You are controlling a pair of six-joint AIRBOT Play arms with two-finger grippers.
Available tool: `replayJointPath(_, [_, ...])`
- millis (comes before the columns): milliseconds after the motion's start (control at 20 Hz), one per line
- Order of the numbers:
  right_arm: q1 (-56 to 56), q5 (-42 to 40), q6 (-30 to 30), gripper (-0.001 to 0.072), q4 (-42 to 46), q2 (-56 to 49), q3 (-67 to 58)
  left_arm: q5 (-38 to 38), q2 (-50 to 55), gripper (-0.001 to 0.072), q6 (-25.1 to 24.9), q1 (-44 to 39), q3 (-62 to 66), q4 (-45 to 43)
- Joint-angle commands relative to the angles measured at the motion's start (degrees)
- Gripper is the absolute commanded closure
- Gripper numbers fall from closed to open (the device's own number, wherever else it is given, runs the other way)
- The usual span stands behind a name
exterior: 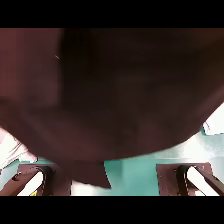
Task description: Fold the shirts.
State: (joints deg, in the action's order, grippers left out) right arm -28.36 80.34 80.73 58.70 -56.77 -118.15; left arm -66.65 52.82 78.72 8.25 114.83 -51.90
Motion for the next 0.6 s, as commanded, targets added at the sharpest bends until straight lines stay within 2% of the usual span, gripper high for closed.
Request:
replayJointPath(0, [0.04, 9.75, 1.81, 0.0698, 1.4, -6.75, 9.79, -9.92, 6.95, 0.0684, 1.9, 0.0, -10.91, -0.15])
replayJointPath(150, [0.15, 14.19, 3.76, 0.0698, 1.46, -15.3, 18.95, -12.22, 15.63, 0.0684, 1.9, 0.0, -22.03, -0.11])
replayJointPath(300, [2.19, 12.0, 3.87, 0.0698, 1.57, -23.87, 23.8, -8.07, 25.62, 0.0683, 1.86, 0.0, -27.15, 0.11])
replayJointPath(400, [4.57, 7.32, 3.87, 0.0698, 1.64, -29.29, 24.96, -1.75, 32.06, 0.0683, 0.15, 0.0, -27.15, 1.9])
replayJointPath(550, [8.72, -4.83, 3.85, 0.0698, 2.97, -35.39, 24.98, 8.72, 37.81, 0.0683, -5.31, -0.04, -27.15, 10.54])
